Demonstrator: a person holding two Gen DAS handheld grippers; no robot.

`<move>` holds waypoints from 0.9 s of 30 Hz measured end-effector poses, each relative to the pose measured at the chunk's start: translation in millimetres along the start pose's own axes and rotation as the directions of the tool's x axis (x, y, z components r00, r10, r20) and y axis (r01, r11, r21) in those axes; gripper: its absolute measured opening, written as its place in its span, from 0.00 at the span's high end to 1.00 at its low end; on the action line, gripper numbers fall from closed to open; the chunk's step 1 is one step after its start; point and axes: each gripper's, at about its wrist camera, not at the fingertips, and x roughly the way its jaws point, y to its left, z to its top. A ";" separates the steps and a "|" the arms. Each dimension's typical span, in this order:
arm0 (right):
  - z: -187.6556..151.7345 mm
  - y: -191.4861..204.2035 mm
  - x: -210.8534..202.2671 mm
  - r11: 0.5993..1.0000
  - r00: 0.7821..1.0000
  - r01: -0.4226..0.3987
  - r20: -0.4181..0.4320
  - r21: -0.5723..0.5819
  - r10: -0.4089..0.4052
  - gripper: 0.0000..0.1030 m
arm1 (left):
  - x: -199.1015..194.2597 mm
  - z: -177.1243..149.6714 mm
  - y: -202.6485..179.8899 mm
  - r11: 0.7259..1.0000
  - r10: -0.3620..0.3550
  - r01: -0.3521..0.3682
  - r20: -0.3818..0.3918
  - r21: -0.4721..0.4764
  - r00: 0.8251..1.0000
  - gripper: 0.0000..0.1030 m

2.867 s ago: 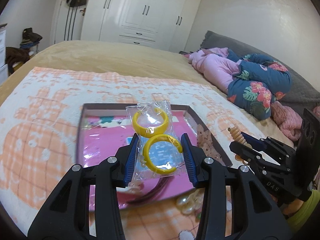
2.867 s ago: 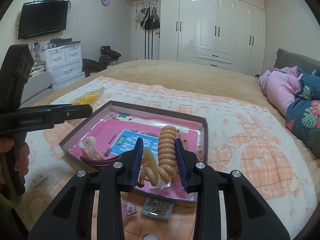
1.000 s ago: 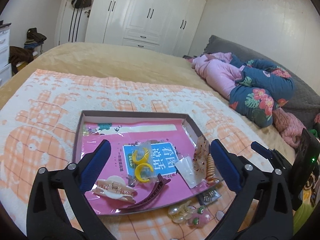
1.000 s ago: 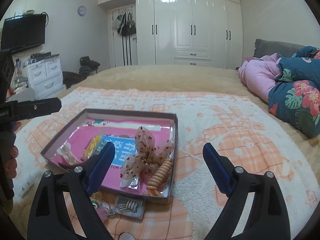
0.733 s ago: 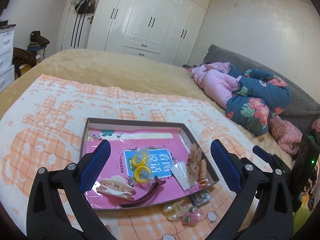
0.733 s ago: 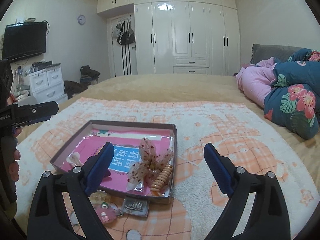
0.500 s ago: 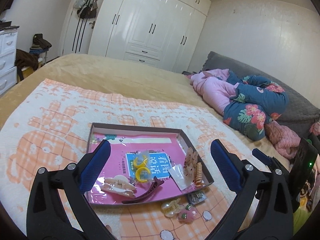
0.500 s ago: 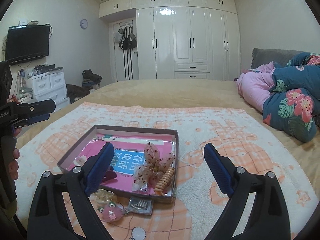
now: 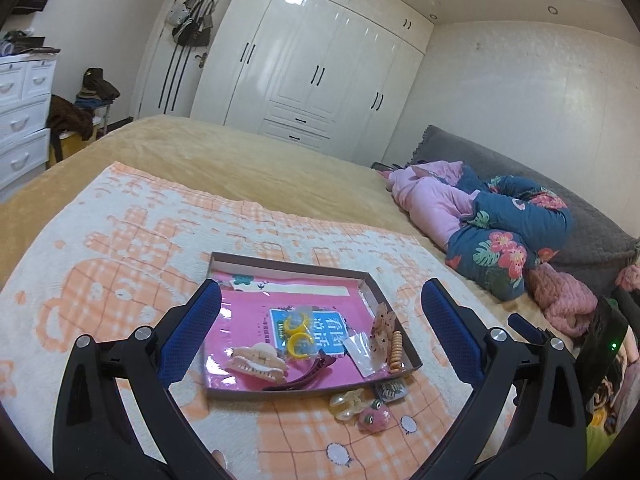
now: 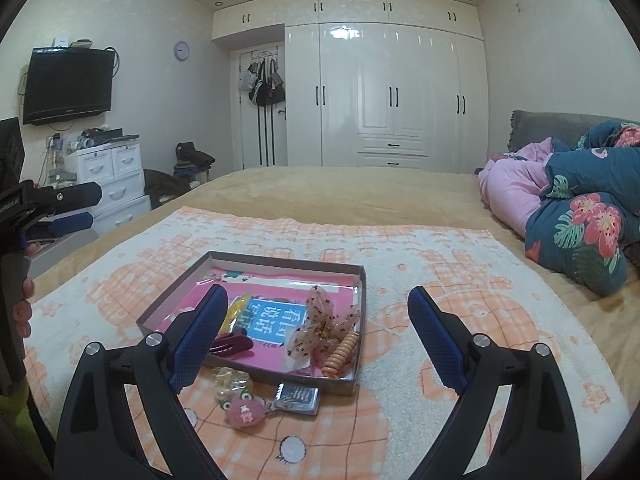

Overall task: Organize jewelry
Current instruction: 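Lift both tools from the box and move them toward the remaining accessories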

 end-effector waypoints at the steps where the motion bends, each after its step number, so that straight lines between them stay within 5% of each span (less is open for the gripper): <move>1: -0.1 1.3 -1.6 1.000 1.000 -0.004 0.001 -0.002 0.004 0.14 | -2.0 -0.1 2.0 1.000 0.003 -0.003 -0.001 -0.003 1.000 0.11; 27: -37.8 33.3 -2.1 0.994 0.992 -0.087 -0.099 -0.070 0.080 0.14 | -22.7 -61.3 29.9 0.996 0.091 -0.090 -0.133 0.014 0.987 0.11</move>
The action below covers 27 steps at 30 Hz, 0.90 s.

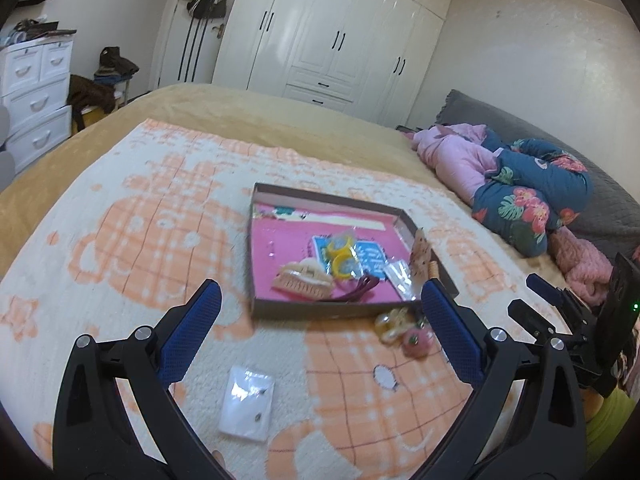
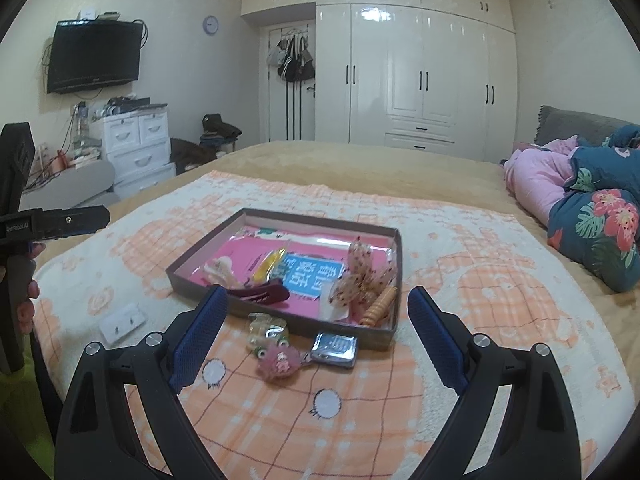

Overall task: Organize jewelry
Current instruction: 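Lift both tools from the box and move them toward the remaining accessories, then grasp the white earring card with the left gripper while the right grasps the pink pom-pom clip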

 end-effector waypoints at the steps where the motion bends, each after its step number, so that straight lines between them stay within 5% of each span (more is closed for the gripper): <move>1: -1.6 2.2 1.0 1.000 1.000 -0.004 -0.004 -0.004 0.004 0.14 | -0.3 -1.8 0.8 1.000 0.004 -0.004 -0.002 0.002 1.000 0.11; 27: -27.2 33.8 27.6 0.995 0.994 -0.082 -0.082 -0.064 0.077 0.14 | 10.0 -54.5 1.1 0.985 0.113 -0.109 -0.024 0.133 0.993 0.11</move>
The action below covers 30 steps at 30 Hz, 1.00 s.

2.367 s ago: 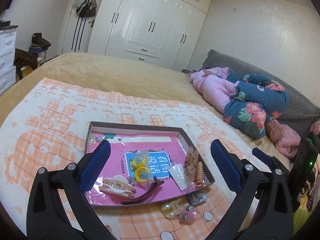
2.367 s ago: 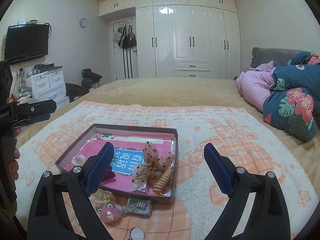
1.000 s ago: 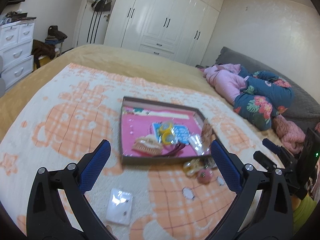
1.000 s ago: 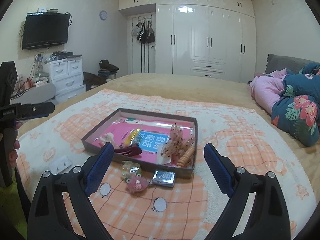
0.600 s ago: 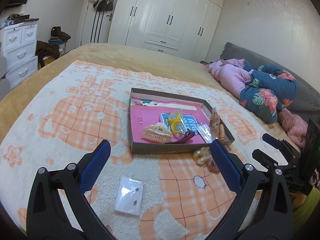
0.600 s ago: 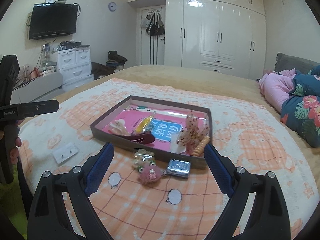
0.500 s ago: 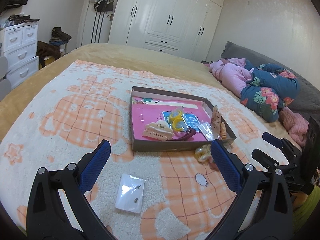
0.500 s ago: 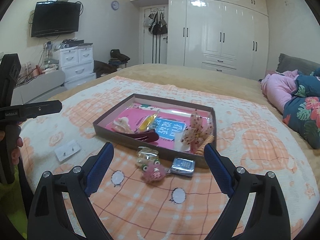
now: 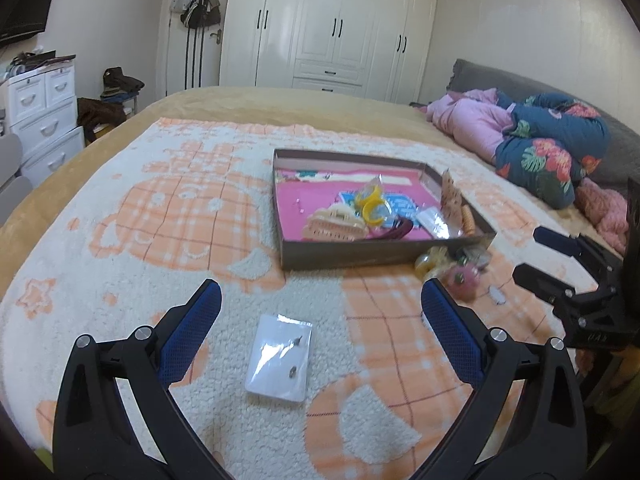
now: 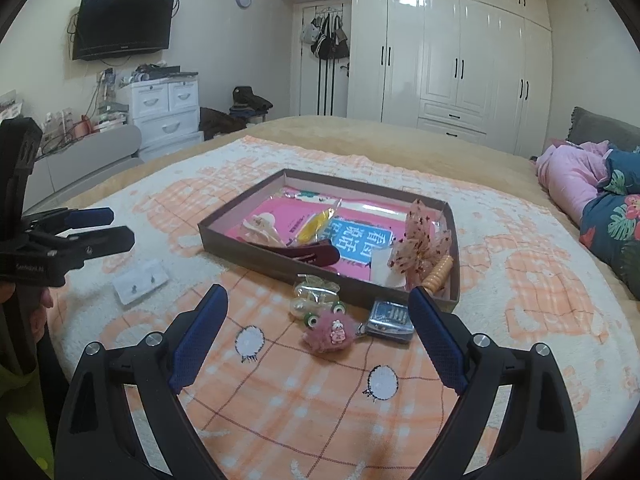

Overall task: Organize jewelry
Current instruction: 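Grasp the white earring card with the left gripper while the right grasps the pink pom-pom clip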

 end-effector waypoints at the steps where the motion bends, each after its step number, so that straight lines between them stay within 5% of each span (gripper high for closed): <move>1: -1.2 -0.2 2.7 1.000 1.000 0.002 -0.006 0.000 -0.002 0.14 | 2.8 -1.9 0.9 1.000 0.005 -0.005 -0.009 0.002 1.000 0.11; 17: -10.7 -5.1 48.5 1.000 0.992 0.003 -0.127 0.019 -0.001 0.27 | 40.7 -27.9 20.2 0.999 0.007 -0.013 -0.147 -0.038 0.989 0.11; 25: -12.1 -2.2 71.8 1.000 0.981 0.000 -0.192 -0.007 -0.001 0.46 | 48.7 -35.1 19.6 0.999 -0.001 -0.007 -0.189 -0.039 0.982 0.32; 30: -17.7 1.7 81.3 0.999 0.975 0.011 -0.220 -0.034 -0.019 0.67 | 47.2 -35.4 25.0 0.998 -0.013 0.000 -0.194 -0.068 0.981 0.63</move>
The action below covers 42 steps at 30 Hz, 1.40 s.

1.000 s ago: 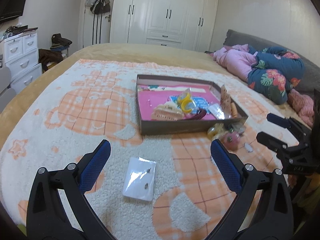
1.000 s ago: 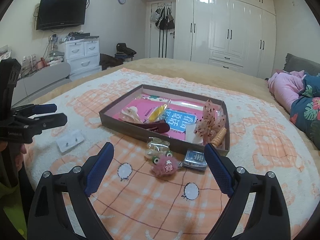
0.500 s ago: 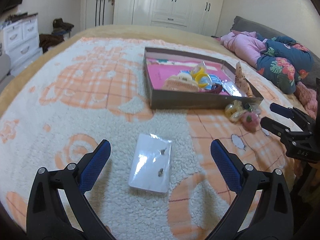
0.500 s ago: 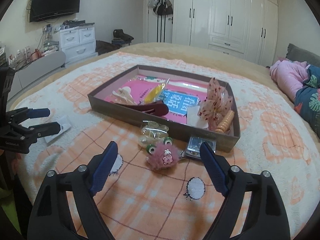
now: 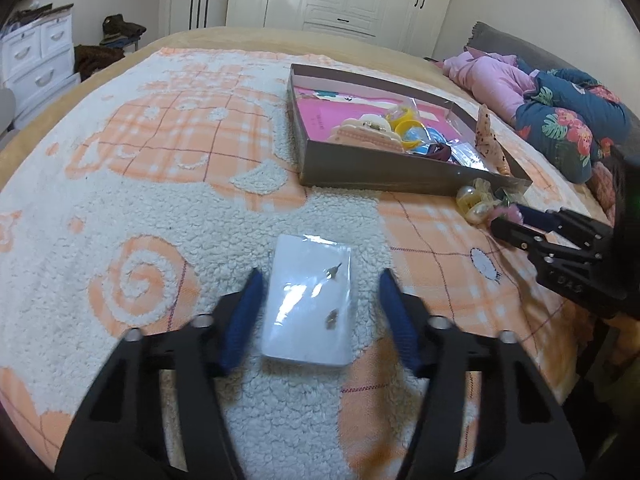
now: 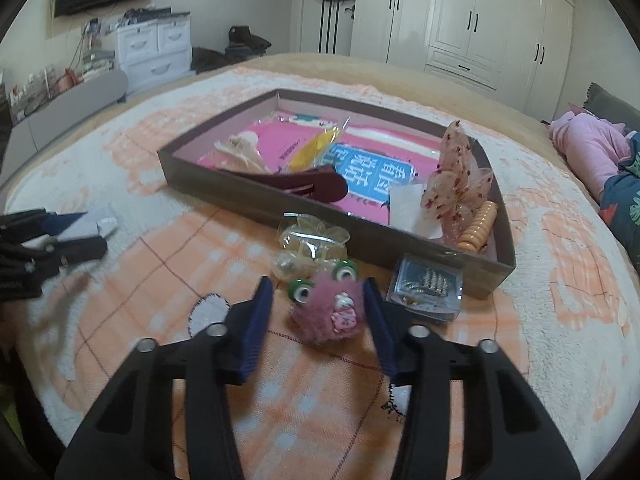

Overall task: Organize jewelry
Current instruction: 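Grasp the white earring card with the left gripper while the right grasps the pink pom-pom clip, then carry the earring card with the left tool into the box while the right carries the pom-pom clip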

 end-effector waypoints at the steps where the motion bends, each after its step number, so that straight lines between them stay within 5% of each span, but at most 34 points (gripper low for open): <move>1: -0.6 -0.9 -1.6 1.000 1.000 -0.006 0.008 0.004 0.006 0.68 | -0.1 -0.3 0.7 1.000 -0.003 0.003 -0.003 -0.002 1.000 0.68; 17: -6.5 -5.1 -51.0 0.997 0.994 -0.075 0.086 0.023 0.073 0.72 | -16.1 3.6 -37.1 0.993 -0.098 0.096 0.030 0.070 0.995 0.71; 42: 1.6 -52.6 -77.9 0.991 0.982 -0.042 0.190 0.129 0.017 0.72 | -11.8 54.3 -80.3 0.980 -0.168 0.155 0.103 0.122 0.980 0.71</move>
